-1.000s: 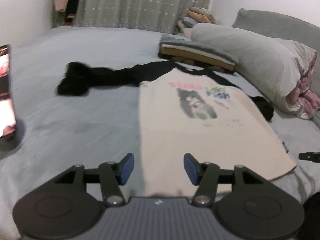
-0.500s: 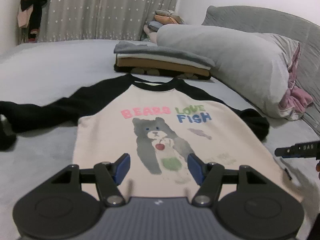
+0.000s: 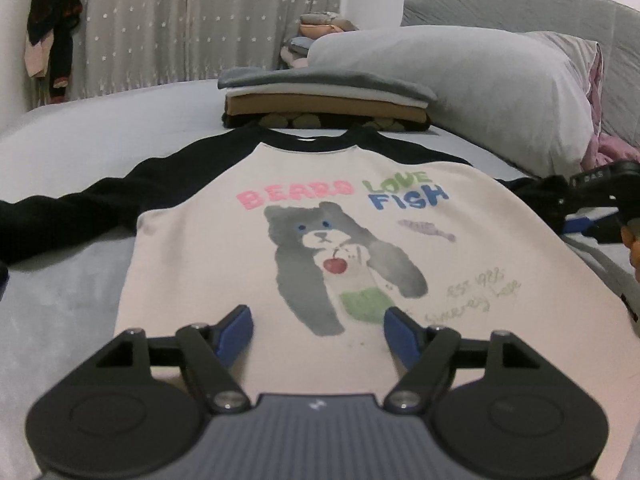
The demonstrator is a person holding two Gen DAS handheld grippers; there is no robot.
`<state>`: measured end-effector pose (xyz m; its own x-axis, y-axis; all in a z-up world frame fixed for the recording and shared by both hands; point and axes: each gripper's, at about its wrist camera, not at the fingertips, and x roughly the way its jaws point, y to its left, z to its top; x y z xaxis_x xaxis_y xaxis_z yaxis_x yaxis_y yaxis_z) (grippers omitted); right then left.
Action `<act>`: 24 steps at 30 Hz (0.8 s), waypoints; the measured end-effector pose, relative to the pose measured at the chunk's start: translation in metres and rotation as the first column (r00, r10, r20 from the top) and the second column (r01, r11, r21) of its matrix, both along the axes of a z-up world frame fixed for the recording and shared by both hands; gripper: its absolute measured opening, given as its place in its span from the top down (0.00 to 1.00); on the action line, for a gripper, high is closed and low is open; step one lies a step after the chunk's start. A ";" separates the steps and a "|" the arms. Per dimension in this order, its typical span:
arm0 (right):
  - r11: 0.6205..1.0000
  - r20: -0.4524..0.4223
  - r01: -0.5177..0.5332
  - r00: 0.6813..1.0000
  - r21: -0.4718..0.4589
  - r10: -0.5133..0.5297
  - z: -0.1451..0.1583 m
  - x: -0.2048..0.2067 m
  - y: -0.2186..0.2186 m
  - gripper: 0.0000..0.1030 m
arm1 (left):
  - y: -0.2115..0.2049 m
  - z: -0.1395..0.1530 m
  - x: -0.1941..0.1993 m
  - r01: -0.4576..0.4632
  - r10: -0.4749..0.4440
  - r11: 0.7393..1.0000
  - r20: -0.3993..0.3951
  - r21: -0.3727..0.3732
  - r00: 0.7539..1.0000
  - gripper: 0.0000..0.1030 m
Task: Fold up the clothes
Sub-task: 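Grasp the black sleeve cuff with the right gripper and lift it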
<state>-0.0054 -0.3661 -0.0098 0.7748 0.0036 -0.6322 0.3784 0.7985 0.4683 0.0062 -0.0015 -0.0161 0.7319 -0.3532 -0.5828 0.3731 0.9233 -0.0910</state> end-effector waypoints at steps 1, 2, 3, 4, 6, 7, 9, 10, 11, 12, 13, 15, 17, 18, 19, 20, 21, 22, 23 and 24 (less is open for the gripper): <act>1.000 0.004 0.005 1.000 -0.005 -0.005 0.000 0.004 -0.001 0.86 | 0.001 0.000 0.000 -0.001 0.001 1.000 -0.002 -0.005 1.000 0.28; 1.000 0.005 0.010 1.000 -0.016 -0.010 0.002 0.007 -0.001 0.86 | 0.003 0.001 0.001 -0.004 0.004 1.000 -0.006 -0.017 1.000 0.28; 1.000 0.006 0.015 1.000 -0.028 -0.015 0.004 0.011 -0.002 0.87 | 0.004 0.001 0.002 -0.006 0.006 1.000 -0.010 -0.024 1.000 0.28; 0.998 0.012 0.022 1.000 -0.059 -0.021 0.009 0.013 0.000 0.87 | 0.004 0.001 0.003 -0.008 0.008 0.999 -0.014 -0.031 1.000 0.28; 0.991 0.027 0.028 0.999 -0.130 -0.024 0.020 0.017 0.003 0.88 | 0.005 0.001 0.003 -0.012 0.011 0.999 -0.019 -0.037 1.000 0.28; 0.985 0.033 0.023 0.999 -0.173 -0.017 0.027 0.020 0.005 0.88 | 0.005 0.001 0.003 -0.013 0.012 0.999 -0.020 -0.038 1.000 0.28; 0.965 0.040 0.007 0.999 -0.261 0.003 0.041 0.027 0.010 0.88 | 0.005 0.002 0.002 -0.014 0.013 0.999 -0.023 -0.038 1.000 0.28; 0.952 0.041 -0.003 0.999 -0.307 0.016 0.048 0.031 0.012 0.88 | 0.005 0.002 0.002 -0.014 0.013 0.999 -0.024 -0.037 1.000 0.28; 0.934 0.042 -0.011 0.999 -0.356 0.028 0.057 0.034 0.015 0.88 | 0.005 0.002 0.002 -0.015 0.014 0.999 -0.025 -0.038 1.000 0.28; 0.918 0.042 -0.017 0.998 -0.396 0.037 0.063 0.036 0.017 0.88 | 0.006 0.003 0.002 -0.016 0.015 0.999 -0.028 -0.041 1.000 0.28; 0.899 0.042 -0.021 0.998 -0.438 0.045 0.070 0.038 0.019 0.88 | 0.006 0.003 0.002 -0.017 0.016 0.999 -0.031 -0.044 0.999 0.28; 0.855 0.044 -0.026 0.997 -0.519 0.057 0.084 0.044 0.023 0.88 | 0.008 0.004 0.003 -0.020 0.018 0.998 -0.036 -0.051 0.999 0.28; 0.817 0.053 -0.018 0.997 -0.576 0.060 0.095 0.047 0.024 0.88 | 0.009 0.004 0.004 -0.025 0.023 0.998 -0.045 -0.064 0.999 0.28; 0.797 0.058 -0.014 0.996 -0.604 0.061 0.101 0.049 0.025 0.88 | 0.010 0.004 0.004 -0.028 0.025 0.997 -0.049 -0.070 0.999 0.28; 0.776 0.062 -0.009 0.996 -0.631 0.062 0.107 0.051 0.026 0.88 | 0.011 0.005 0.005 -0.031 0.027 0.997 -0.053 -0.076 0.998 0.28; 0.758 0.068 -0.006 0.995 -0.652 0.066 0.111 0.052 0.028 0.88 | 0.012 0.005 0.005 -0.034 0.029 0.996 -0.057 -0.082 0.998 0.28; 0.742 0.074 -0.006 0.994 -0.670 0.075 0.115 0.053 0.032 0.88 | 0.013 0.005 0.006 -0.037 0.031 0.995 -0.061 -0.088 0.998 0.28; 0.725 0.079 -0.006 0.993 -0.689 0.084 0.118 0.054 0.035 0.88 | 0.014 0.006 0.006 -0.039 0.033 0.995 -0.064 -0.093 0.997 0.28; 0.708 0.085 -0.006 0.992 -0.706 0.093 0.122 0.055 0.039 0.88 | 0.014 0.007 0.006 -0.042 0.035 0.995 -0.065 -0.096 0.997 0.28; 0.697 0.090 -0.013 0.990 -0.717 0.112 0.125 0.056 0.044 0.88 | 0.015 0.007 0.006 -0.045 0.039 0.994 -0.068 -0.100 0.997 0.28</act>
<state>0.0505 -0.3225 0.1149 0.8572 -0.3586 -0.3696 0.2966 0.9305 -0.2149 0.0125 0.0137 -0.0088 0.7088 -0.3827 -0.5926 0.3244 0.9228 -0.2079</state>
